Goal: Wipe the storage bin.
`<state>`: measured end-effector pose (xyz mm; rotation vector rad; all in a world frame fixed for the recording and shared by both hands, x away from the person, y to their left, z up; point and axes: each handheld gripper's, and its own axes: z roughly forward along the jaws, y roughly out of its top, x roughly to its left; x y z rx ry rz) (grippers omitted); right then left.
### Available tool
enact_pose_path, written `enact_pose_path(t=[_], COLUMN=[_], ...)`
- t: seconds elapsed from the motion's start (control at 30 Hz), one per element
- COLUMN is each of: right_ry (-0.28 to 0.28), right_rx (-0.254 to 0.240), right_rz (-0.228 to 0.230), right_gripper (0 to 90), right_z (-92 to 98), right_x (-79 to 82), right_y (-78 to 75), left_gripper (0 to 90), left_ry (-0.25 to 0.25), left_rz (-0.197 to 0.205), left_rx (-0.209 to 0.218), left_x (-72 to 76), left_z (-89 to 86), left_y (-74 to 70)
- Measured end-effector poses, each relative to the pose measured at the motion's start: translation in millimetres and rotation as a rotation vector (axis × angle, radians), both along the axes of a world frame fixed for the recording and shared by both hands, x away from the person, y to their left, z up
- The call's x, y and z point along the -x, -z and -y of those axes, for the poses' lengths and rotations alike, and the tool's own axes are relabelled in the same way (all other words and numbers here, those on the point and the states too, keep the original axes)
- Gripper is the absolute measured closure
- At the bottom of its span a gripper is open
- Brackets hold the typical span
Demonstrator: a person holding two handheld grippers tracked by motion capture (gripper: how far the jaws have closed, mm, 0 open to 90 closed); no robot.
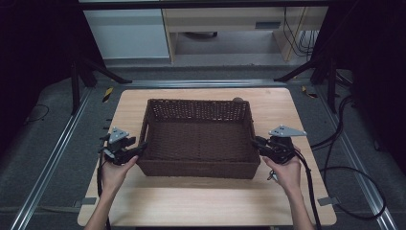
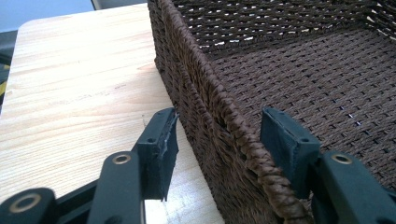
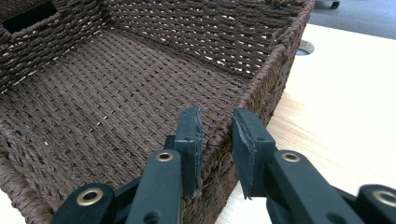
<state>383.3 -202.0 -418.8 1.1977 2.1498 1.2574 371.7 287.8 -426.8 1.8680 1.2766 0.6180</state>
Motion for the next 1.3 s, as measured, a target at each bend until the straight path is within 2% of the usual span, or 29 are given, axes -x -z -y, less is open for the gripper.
enact_pose_path(t=[0.13,0.23,0.33,0.53,0.67,0.83,1.0,1.1,1.3], right_ry=[0.004,0.005,0.005,0.0,0.003,0.028,0.047,0.05,0.052], right_rx=[-0.002,0.001,0.003,-0.002,-0.016,-0.025,-0.019,-0.032,-0.007], right_rz=[0.006,0.008,0.007,-0.002,-0.005,0.027,0.049,0.044,0.027], right_gripper=[72.9,73.0,72.9,72.4,70.0,65.7,65.0,65.0,67.1], right_z=[-0.8,-1.1,-1.2,-0.9,0.4,3.4,0.6,-3.5,-9.7], right_x=[0.5,0.8,2.0,7.3,7.1,4.1,-6.6,-14.6,-18.9], right_y=[0.2,0.3,0.0,-0.7,-1.5,-4.7,-4.4,-1.9,3.9], left_gripper=[43.0,43.5,45.7,56.6,65.6,69.2,72.4,73.7,71.0], left_ry=[0.007,0.003,0.01,0.055,0.07,0.043,0.005,-0.009,-0.014], left_rz=[0.015,0.025,0.019,0.002,-0.024,-0.024,-0.008,0.0,0.012], left_rx=[0.07,0.074,0.074,0.07,0.08,0.064,0.047,0.043,0.04], left_x=[0.9,3.4,8.5,23.7,22.8,19.4,12.1,7.0,7.0], left_z=[-4.1,-6.3,-8.6,-10.3,-7.6,-5.7,-4.5,-4.6,-3.9], left_y=[-5.9,-8.7,-9.3,-9.2,-8.2,-9.2,-8.5,-7.7,-7.9])
